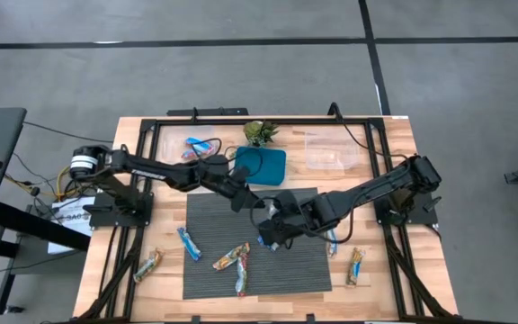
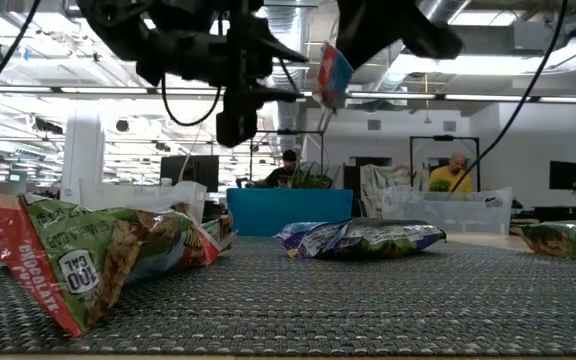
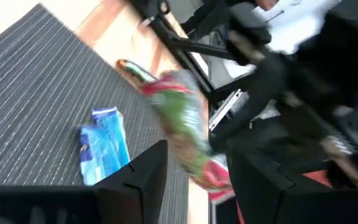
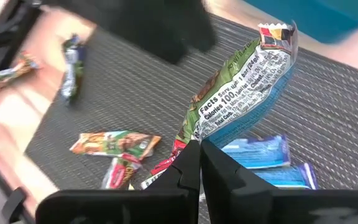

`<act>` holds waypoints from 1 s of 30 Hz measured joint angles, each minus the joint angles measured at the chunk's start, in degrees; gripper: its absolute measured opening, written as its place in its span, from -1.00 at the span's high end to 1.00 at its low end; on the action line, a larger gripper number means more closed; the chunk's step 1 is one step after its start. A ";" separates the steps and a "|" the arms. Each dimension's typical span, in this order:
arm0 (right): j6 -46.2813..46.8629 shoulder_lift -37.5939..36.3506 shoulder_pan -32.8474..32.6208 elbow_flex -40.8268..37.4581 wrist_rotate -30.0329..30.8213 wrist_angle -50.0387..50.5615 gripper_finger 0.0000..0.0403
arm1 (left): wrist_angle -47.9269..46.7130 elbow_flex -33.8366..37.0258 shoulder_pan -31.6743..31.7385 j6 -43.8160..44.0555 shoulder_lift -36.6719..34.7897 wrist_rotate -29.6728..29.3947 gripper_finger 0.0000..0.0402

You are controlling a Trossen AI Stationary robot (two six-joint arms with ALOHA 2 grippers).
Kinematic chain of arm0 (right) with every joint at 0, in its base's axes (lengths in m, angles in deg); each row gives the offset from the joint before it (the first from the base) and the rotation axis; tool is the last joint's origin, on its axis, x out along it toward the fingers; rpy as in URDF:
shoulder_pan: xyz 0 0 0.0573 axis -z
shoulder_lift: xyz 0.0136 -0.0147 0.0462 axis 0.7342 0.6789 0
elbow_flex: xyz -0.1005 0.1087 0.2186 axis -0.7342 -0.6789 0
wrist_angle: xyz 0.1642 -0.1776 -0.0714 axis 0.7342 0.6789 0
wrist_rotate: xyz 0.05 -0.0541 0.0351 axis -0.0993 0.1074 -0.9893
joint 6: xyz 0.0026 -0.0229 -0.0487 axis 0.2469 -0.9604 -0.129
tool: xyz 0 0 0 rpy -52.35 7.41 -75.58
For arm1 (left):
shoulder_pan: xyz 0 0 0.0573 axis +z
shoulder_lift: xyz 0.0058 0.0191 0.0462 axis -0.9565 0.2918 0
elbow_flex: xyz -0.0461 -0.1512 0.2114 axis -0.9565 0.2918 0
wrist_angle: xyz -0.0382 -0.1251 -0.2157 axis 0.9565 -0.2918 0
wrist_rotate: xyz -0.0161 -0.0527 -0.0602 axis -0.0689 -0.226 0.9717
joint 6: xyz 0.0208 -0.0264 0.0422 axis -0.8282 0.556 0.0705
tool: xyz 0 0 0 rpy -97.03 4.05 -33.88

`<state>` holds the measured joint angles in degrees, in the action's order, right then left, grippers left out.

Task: Pick and place Granola Bars by type
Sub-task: Put the red granola bar into the left transparent bin

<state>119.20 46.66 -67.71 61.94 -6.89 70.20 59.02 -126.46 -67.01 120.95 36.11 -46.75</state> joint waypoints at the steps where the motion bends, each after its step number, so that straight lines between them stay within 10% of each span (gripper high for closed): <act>1: -0.88 0.00 0.00 0.32 -0.02 -0.47 1.00 | -0.13 0.02 0.21 0.43 0.08 0.24 0.20; 22: -9.81 0.00 3.00 2.07 -1.56 -5.80 1.00 | 3.55 0.02 -0.35 0.39 -0.03 2.15 0.16; 30: -9.81 0.00 2.95 2.07 -1.60 -5.59 1.00 | 3.26 0.02 -0.30 -0.66 -0.03 1.72 0.52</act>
<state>109.39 46.66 -64.76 64.00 -8.49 64.61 62.27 -126.44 -67.32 120.30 36.08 -45.03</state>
